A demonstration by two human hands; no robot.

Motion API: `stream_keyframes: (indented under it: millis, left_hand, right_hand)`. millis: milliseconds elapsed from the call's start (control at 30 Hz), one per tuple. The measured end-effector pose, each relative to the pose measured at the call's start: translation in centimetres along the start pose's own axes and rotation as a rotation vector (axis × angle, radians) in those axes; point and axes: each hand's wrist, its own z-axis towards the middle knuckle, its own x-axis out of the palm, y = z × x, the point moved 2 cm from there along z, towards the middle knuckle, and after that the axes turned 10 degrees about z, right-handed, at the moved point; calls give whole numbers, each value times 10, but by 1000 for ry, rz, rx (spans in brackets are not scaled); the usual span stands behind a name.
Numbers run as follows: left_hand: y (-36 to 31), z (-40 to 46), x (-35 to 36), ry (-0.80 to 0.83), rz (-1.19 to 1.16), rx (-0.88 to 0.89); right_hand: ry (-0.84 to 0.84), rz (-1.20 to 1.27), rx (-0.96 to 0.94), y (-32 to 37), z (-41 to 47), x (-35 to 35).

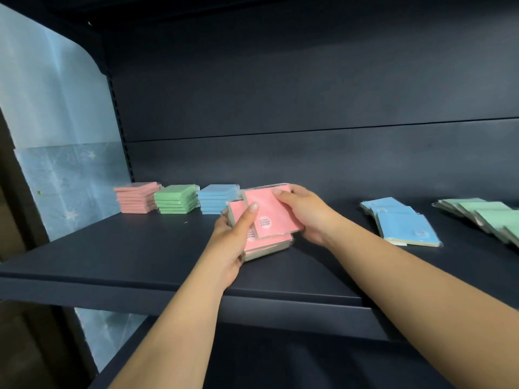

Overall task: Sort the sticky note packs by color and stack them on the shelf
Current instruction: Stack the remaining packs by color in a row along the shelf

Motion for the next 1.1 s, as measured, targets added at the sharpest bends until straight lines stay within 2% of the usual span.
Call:
stream_keyframes:
  millis: [167,367,567,767,1000,1100]
  left_hand:
    - [-1,-2,-2,-19,-18,15]
    - [2,-3,-4,0,4,115]
    - [5,-2,-3,77,160,158]
    - [10,-1,1,80,357,171]
    - [10,7,2,57,283,115]
    - [12,10,3,42,278,96]
  right_hand:
    - [98,39,-46,-6,-3,11]
    - [228,139,-35,4,-8,7]
    - [145,188,-47,-2,-8,-1]
    - [32,50,-178,-17,-4,5]
    - [-24,52,-33,-24,1,11]
    - [7,56,32,-26,3,9]
